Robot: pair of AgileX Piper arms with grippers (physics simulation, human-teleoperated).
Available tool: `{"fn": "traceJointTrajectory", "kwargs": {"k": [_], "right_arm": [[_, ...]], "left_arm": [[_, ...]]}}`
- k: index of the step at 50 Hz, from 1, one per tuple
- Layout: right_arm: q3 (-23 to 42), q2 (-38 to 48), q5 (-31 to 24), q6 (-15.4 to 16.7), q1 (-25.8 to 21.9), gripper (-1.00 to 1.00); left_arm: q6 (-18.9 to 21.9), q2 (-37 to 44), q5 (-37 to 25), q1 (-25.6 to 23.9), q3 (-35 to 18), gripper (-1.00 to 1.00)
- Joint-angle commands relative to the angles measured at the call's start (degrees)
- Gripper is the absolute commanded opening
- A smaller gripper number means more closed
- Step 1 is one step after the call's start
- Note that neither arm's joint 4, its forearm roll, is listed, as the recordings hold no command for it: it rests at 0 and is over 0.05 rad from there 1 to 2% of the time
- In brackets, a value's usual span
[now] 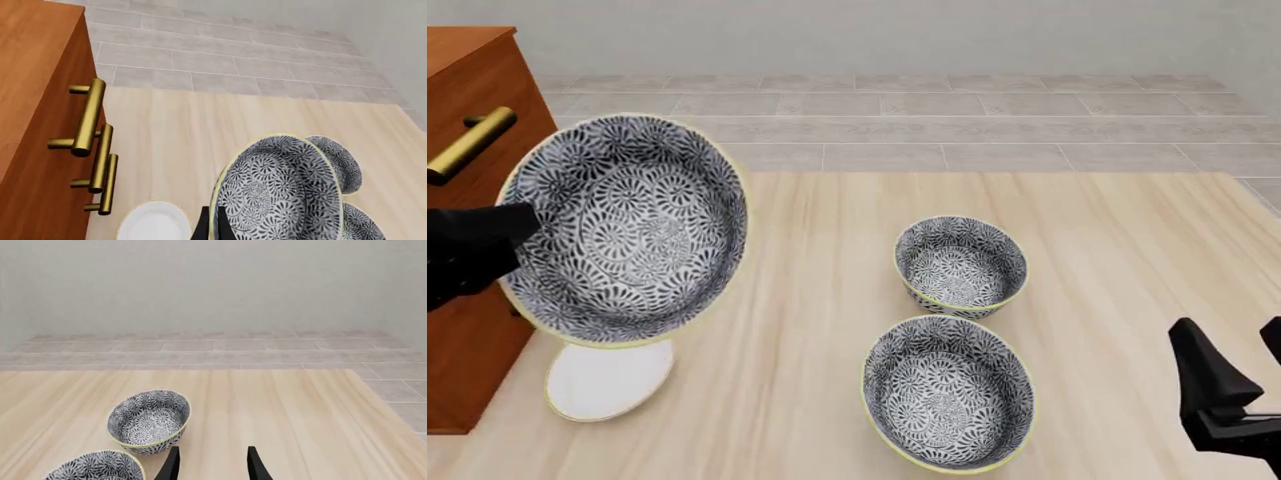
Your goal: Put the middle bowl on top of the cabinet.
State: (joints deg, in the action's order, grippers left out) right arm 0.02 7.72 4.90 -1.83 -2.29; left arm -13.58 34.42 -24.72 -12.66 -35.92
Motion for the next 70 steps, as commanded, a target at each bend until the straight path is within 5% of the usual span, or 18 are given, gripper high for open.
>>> {"fn": "traceJointTrajectory", "kwargs": {"k": [1, 44, 70], "right_arm": [[0.02, 0.51, 0.86, -0.05, -0.34, 1.00], [0.03, -1.02, -0.11, -0.40, -0.75, 1.00], [-0.01, -0.48, 0.93, -0.28, -0.98, 1.00]], "left_arm": [[0.21, -0.30, -2.19, 2.11, -3.78, -1.00], [-0.59, 2.66, -6.44, 9.76, -17.73, -1.00], [-2.01, 5.41, -5.70, 13.66, -21.38, -1.00]]}}
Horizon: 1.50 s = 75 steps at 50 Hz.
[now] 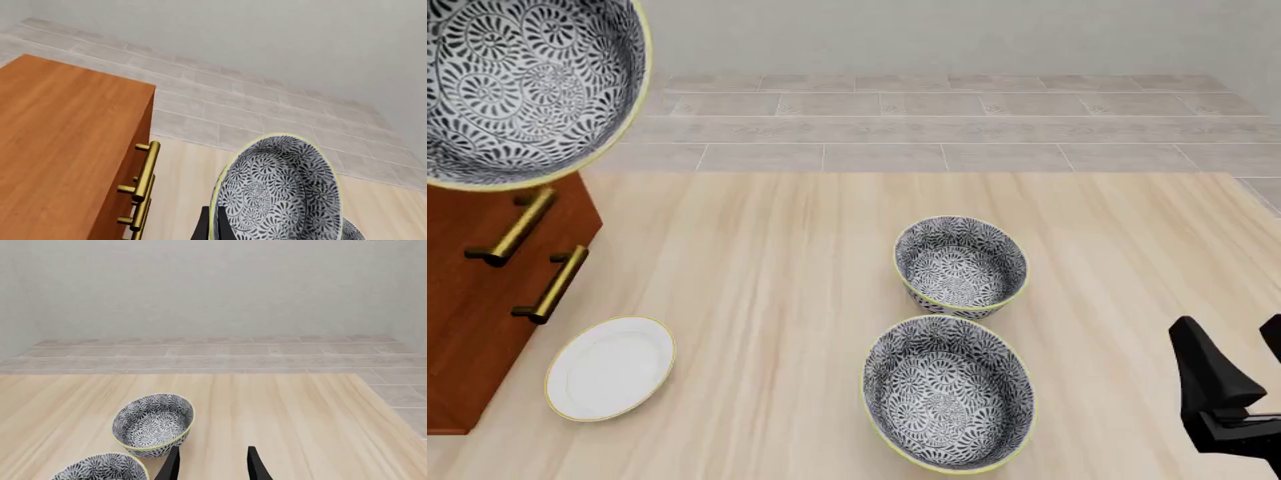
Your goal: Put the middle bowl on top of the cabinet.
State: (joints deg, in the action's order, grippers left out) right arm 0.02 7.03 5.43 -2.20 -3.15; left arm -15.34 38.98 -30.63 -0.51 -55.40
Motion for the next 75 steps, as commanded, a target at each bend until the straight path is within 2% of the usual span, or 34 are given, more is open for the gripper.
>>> {"fn": "traceJointTrajectory", "kwargs": {"k": [1, 14, 50, 75], "right_arm": [[0.00, 0.21, 0.40, 0.09, -0.11, 1.00], [0.00, 2.18, 2.45, 0.31, -0.73, 1.00], [-0.01, 0.51, 0.69, -0.13, -0.58, 1.00], [0.00, 2.89, 3.01, 0.19, -1.09, 1.00]], "left_arm": [[-0.25, 0.85, 0.20, 1.51, -1.90, -1.00], [-1.80, 2.63, 0.65, 4.67, -4.77, -1.00], [-5.31, 6.99, 1.61, 11.90, -9.12, -1.00], [-7.25, 9.75, 2.70, 16.03, -11.05, -1.00]]}}
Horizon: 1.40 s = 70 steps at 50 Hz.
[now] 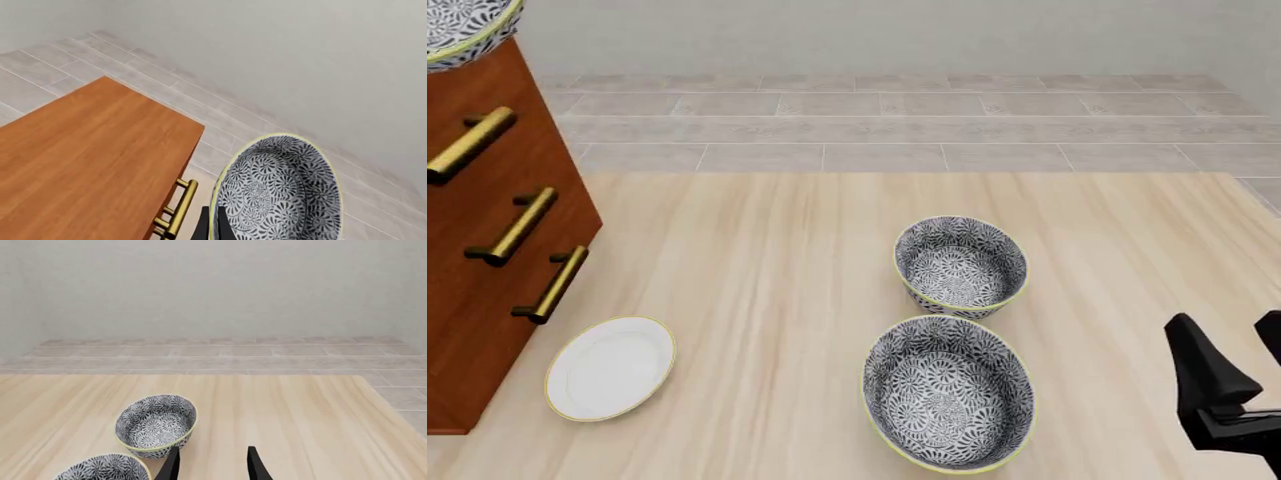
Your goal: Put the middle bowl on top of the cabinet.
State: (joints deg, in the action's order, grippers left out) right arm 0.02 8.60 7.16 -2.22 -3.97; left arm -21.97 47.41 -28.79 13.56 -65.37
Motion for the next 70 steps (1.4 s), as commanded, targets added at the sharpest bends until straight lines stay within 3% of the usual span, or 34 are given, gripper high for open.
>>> {"fn": "traceJointTrajectory", "kwargs": {"k": [1, 20, 39, 70], "right_arm": [[0.00, 1.35, 1.30, 0.21, -0.27, 1.00], [0.00, 2.35, 2.29, 0.24, -0.54, 1.00], [0.00, 2.86, 2.60, 0.22, -0.68, 1.00], [0.00, 5.49, 4.79, 0.61, -0.77, 1.00]], "left_arm": [[-0.62, 1.33, 0.87, 1.96, -1.08, -1.00], [-2.59, 3.44, -0.38, 5.18, -5.67, -1.00], [-4.62, 8.98, 2.46, 8.81, -6.46, -1.00], [-4.76, 17.18, 5.01, 13.73, -9.68, -1.00]]}}
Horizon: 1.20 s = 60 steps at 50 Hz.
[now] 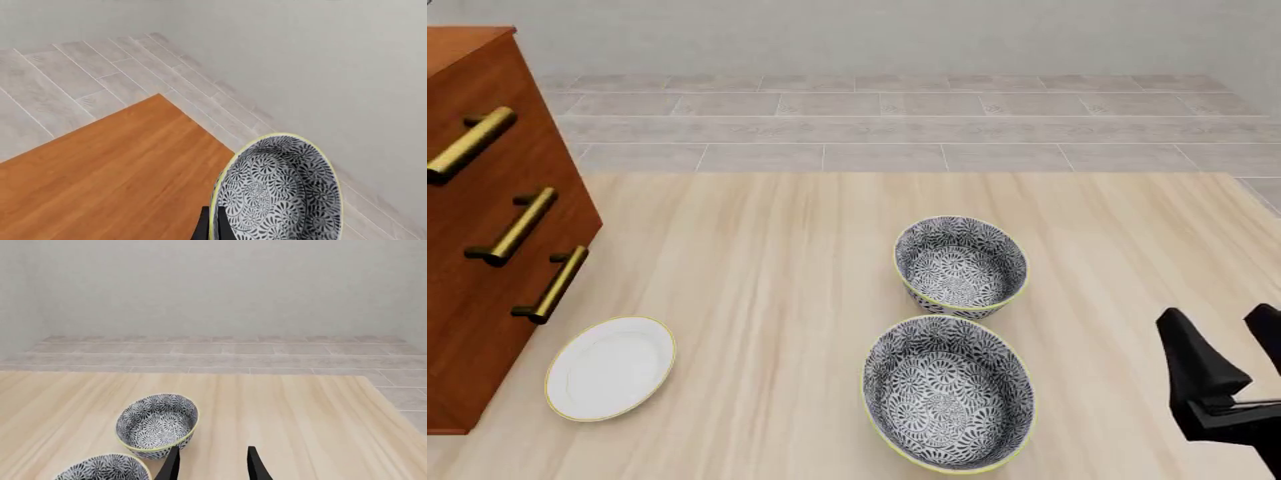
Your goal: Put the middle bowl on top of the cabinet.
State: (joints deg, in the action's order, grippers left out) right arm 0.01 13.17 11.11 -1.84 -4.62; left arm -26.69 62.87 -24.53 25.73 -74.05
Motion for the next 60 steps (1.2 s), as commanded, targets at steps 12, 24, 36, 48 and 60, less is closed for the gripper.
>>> {"fn": "traceJointTrajectory", "kwargs": {"k": [12, 24, 36, 48, 60], "right_arm": [[0.00, 1.73, 1.57, 0.38, -0.33, 1.00], [0.00, 2.32, 1.99, 0.40, -0.35, 1.00], [0.04, 2.58, 2.07, 0.17, -0.31, 1.00], [0.04, 2.70, 2.26, 0.08, -0.35, 1.00], [0.03, 2.72, 2.16, 0.12, -0.26, 1.00]], "left_arm": [[-0.27, 3.34, 1.15, 2.83, -1.46, -1.00], [-0.36, 4.86, 1.94, 3.58, -1.17, -1.00], [-0.65, 6.23, 2.23, 4.79, -1.39, -1.00], [-1.12, 6.74, 3.04, 5.59, -1.14, -1.00], [-1.18, 7.49, 3.06, 5.52, -1.00, -1.00]]}}
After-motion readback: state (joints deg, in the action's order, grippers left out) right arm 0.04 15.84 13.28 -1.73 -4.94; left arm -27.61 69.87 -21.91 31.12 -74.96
